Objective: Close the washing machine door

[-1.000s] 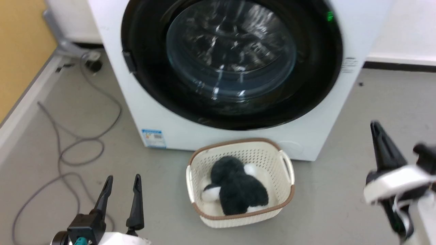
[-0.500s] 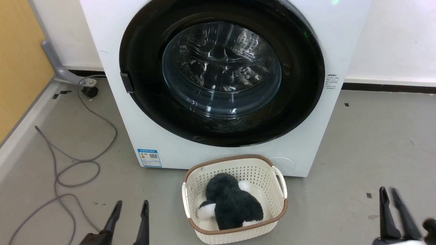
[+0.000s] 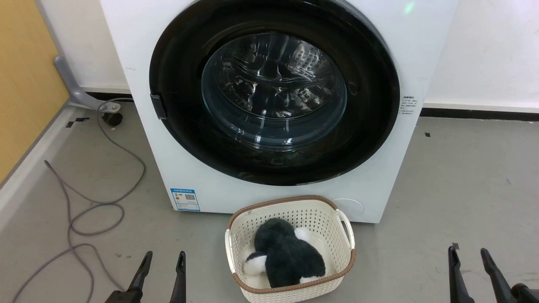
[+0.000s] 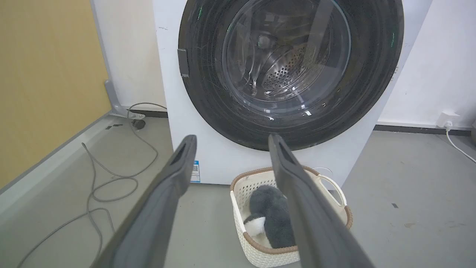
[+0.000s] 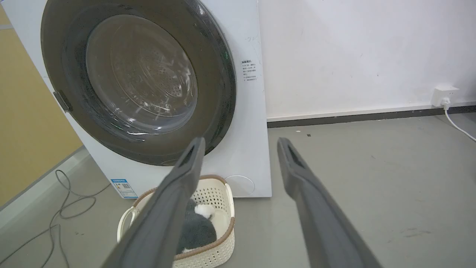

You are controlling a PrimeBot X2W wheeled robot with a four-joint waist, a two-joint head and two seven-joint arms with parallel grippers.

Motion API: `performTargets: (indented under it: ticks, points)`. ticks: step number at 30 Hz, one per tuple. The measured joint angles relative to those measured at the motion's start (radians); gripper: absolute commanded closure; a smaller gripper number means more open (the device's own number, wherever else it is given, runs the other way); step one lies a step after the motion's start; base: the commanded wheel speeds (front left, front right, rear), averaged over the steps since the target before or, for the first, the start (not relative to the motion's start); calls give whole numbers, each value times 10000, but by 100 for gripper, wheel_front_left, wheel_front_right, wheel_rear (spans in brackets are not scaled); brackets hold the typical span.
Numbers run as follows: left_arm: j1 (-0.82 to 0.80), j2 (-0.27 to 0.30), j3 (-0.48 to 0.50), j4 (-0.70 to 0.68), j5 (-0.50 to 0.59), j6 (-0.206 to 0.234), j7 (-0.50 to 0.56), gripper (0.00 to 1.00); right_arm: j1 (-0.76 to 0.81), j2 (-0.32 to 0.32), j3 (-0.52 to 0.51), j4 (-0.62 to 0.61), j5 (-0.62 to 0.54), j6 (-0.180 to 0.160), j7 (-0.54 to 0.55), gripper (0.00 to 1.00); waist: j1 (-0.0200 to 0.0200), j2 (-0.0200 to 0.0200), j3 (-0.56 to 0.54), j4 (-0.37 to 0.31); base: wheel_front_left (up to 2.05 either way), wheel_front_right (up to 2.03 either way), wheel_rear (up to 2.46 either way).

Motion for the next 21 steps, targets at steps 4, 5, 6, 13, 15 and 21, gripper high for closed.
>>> performTargets:
  ticks: [4, 5, 6, 13, 15, 21]
  points:
    - [9, 0, -73, 155, 12, 33, 0, 0, 2, 0, 50, -4, 0, 0, -8, 0, 0, 0, -7, 28, 0, 0, 0]
    - [26, 0, -88, 182, 10, 44, 0, 0, 3, 0, 77, -4, 2, 0, -8, 0, 0, 0, -4, 34, 0, 0, 0]
    - [42, 0, -107, 201, 13, 67, 0, 100, 3, 0, 113, -4, 8, 0, -8, 100, 0, 0, 2, 40, 0, 0, 0]
    - [37, -2, -125, 192, -6, 33, 52, 100, -4, -4, 121, -6, 2, 0, 54, 100, 1, 0, 19, 27, 0, 0, 0]
    - [35, -2, -125, 178, -6, 35, 107, 100, -6, -4, 136, -13, -13, 0, 94, 100, 0, 0, 31, 18, 0, 0, 0]
    - [-1, -4, -123, 128, -2, 44, 209, 100, -13, -4, 196, -44, -102, 0, 188, 100, 1, 0, 64, -8, 0, 0, 0]
